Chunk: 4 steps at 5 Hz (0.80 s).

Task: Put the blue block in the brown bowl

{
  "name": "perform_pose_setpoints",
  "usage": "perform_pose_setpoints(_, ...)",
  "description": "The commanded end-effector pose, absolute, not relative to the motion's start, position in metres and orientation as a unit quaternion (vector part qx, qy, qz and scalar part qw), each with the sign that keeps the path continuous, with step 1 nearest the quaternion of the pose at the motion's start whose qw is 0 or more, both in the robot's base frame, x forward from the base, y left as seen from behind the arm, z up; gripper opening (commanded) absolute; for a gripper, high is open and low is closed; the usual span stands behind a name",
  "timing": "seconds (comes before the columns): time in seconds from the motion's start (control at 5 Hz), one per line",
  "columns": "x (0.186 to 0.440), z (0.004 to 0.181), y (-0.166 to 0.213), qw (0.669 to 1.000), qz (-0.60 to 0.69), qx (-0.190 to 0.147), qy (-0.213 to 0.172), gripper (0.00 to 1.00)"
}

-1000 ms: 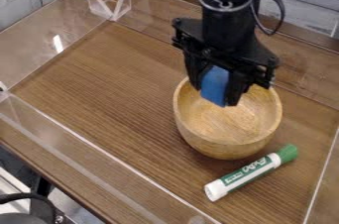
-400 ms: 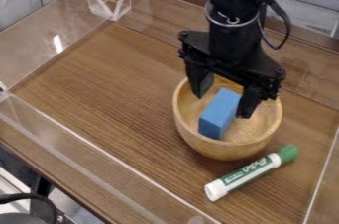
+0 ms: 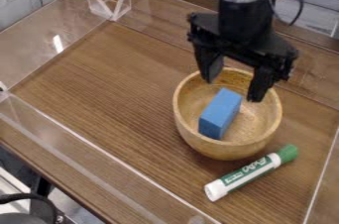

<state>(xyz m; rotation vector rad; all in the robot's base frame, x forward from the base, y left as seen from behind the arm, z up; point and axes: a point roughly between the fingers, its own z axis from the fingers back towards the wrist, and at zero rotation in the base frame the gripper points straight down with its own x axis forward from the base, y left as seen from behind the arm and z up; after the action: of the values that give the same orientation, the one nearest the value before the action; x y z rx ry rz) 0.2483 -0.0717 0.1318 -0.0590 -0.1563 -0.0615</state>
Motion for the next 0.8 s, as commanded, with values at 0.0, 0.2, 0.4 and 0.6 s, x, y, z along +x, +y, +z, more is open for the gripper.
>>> perform_pose_setpoints(0.0, 0.2587, 0.1589, -0.0683, 0.993, -0.027, -0.035, -0.107, 1.00)
perform_pose_setpoints(0.2, 0.2589, 0.1666, -0.0649, 0.993, -0.024, -0.037, -0.109, 1.00)
perform_pose_setpoints(0.4, 0.2598, 0.1675, -0.0627, 0.993, -0.022, -0.037, -0.108, 1.00)
perform_pose_setpoints(0.6, 0.2600, 0.1676, -0.0615, 0.993, -0.020, -0.038, -0.107, 1.00)
